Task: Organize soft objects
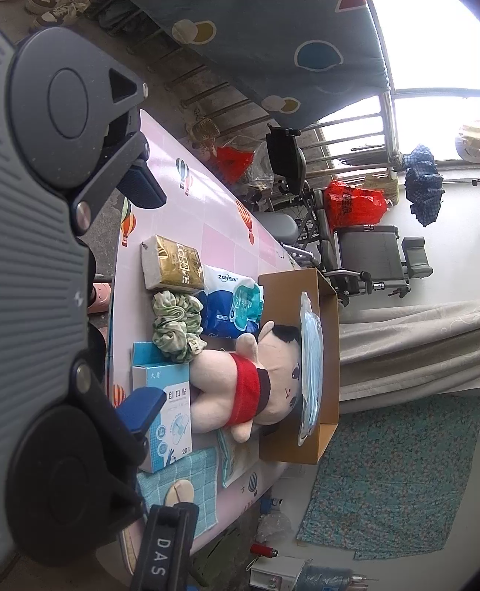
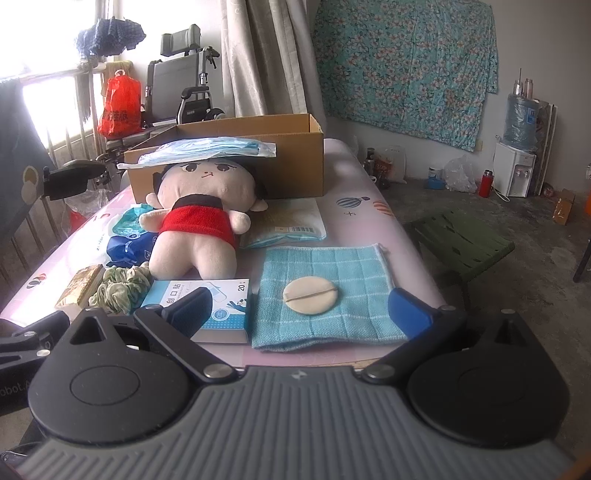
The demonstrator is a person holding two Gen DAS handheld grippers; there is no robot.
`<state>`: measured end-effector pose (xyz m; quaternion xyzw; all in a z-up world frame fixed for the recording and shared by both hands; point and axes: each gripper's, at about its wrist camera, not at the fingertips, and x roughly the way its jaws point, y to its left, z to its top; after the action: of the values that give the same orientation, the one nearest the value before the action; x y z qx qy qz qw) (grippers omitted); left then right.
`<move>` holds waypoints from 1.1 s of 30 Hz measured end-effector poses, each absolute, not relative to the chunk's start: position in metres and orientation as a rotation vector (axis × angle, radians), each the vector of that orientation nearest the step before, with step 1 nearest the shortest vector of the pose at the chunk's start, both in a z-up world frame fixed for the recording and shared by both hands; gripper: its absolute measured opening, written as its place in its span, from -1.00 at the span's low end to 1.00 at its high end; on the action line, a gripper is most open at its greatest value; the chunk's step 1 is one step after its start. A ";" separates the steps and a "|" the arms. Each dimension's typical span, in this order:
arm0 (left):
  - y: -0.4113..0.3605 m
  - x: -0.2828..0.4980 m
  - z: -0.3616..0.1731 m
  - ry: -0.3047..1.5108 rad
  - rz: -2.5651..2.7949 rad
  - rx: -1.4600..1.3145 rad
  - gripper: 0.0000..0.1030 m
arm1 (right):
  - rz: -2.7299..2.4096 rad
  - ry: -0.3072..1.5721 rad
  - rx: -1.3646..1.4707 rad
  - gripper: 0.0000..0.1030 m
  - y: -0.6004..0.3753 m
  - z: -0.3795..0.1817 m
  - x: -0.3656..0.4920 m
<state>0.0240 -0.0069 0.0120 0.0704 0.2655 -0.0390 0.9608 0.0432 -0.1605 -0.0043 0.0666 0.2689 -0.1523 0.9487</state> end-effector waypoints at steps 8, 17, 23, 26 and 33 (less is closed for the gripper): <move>-0.007 0.038 0.018 0.546 -0.077 0.143 1.00 | -0.292 0.546 0.158 0.98 -0.171 0.004 0.053; -0.008 0.051 0.014 0.594 -0.110 0.113 1.00 | -0.239 0.552 0.152 0.98 -0.183 0.011 0.065; -0.009 0.060 0.014 0.595 -0.126 0.112 1.00 | -0.236 0.545 0.155 0.98 -0.189 0.017 0.069; -0.012 0.066 0.015 0.582 -0.130 0.112 1.00 | -0.225 0.541 0.161 0.98 -0.191 0.017 0.072; -0.019 0.082 0.022 0.539 -0.155 0.106 1.00 | -0.211 0.517 0.143 0.98 -0.195 0.022 0.084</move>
<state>0.0815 -0.0187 0.0222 0.0525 0.2658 -0.0766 0.9596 0.0841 -0.1950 0.0224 0.0703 0.2551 -0.1043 0.9587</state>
